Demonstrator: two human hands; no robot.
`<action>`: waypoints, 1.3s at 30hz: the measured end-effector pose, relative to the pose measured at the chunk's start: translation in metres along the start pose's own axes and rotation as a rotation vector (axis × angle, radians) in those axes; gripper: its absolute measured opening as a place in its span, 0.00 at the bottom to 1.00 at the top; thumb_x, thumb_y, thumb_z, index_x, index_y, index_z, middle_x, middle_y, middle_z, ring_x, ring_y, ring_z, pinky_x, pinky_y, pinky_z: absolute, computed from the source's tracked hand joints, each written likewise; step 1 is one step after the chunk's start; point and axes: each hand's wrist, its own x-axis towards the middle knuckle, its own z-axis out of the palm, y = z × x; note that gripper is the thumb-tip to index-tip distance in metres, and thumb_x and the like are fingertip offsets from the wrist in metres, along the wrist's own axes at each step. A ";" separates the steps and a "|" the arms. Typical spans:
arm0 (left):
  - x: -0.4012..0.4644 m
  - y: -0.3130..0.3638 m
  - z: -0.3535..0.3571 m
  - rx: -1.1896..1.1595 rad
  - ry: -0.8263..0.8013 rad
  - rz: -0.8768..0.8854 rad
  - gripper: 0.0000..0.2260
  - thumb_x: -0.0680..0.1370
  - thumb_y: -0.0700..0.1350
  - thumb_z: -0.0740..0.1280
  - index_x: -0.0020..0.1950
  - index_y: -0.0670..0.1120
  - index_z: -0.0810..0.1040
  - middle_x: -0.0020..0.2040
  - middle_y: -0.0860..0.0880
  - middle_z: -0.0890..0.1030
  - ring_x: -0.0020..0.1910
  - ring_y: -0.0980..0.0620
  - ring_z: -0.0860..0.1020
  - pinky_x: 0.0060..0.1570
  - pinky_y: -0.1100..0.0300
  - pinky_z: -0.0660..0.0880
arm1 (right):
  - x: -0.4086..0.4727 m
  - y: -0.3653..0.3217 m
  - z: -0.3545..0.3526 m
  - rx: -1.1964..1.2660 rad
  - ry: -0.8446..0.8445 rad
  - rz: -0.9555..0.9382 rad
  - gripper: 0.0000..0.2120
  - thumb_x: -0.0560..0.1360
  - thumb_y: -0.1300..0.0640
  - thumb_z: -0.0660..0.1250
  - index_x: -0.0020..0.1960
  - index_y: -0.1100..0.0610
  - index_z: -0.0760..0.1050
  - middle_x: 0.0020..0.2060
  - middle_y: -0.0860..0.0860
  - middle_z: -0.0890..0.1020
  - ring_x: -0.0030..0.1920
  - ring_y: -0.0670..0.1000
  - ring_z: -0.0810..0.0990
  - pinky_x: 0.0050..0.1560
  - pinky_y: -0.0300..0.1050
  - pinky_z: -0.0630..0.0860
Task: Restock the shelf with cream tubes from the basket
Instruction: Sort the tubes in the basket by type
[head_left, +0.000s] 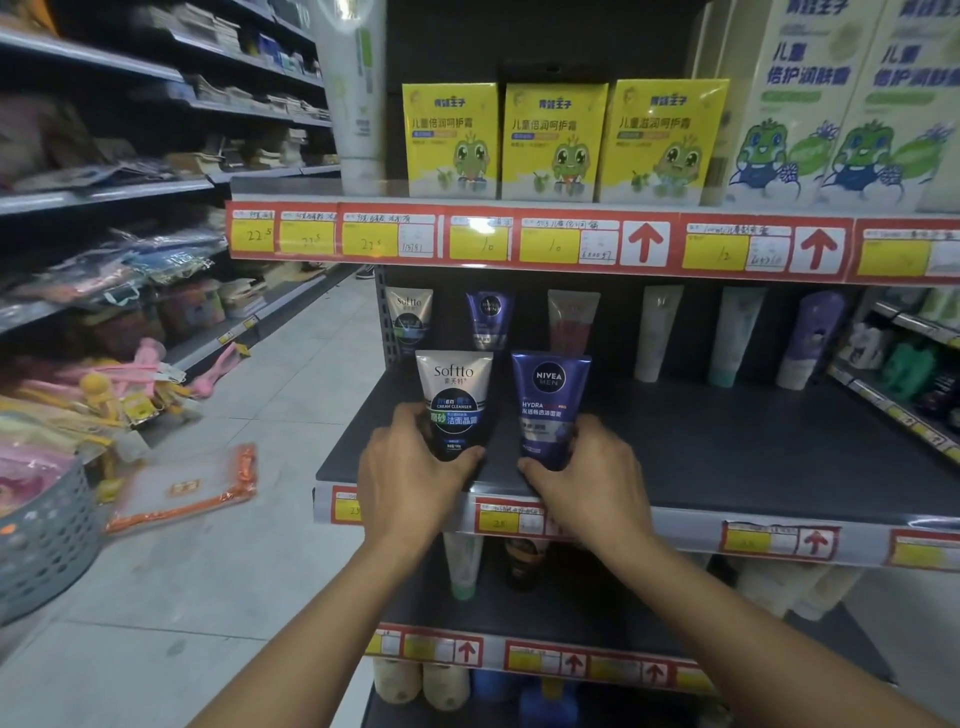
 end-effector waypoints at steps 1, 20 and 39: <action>0.004 0.000 -0.001 0.023 -0.013 -0.010 0.33 0.68 0.62 0.82 0.66 0.50 0.76 0.56 0.49 0.85 0.55 0.46 0.82 0.49 0.51 0.81 | 0.004 -0.002 0.000 -0.013 -0.012 0.008 0.24 0.70 0.42 0.80 0.58 0.49 0.74 0.53 0.47 0.82 0.54 0.51 0.82 0.47 0.45 0.76; 0.142 -0.041 0.032 0.091 -0.133 -0.078 0.34 0.66 0.58 0.83 0.64 0.44 0.77 0.60 0.42 0.84 0.57 0.39 0.83 0.49 0.52 0.78 | 0.122 -0.036 0.072 -0.072 -0.013 -0.131 0.22 0.72 0.50 0.80 0.62 0.57 0.83 0.57 0.57 0.86 0.59 0.58 0.84 0.57 0.48 0.79; 0.175 -0.075 0.066 0.070 -0.090 -0.025 0.36 0.60 0.73 0.70 0.55 0.47 0.82 0.46 0.47 0.83 0.50 0.41 0.81 0.42 0.53 0.78 | 0.149 -0.025 0.097 -0.020 0.023 -0.051 0.29 0.71 0.43 0.78 0.63 0.60 0.78 0.59 0.57 0.84 0.59 0.59 0.83 0.53 0.44 0.78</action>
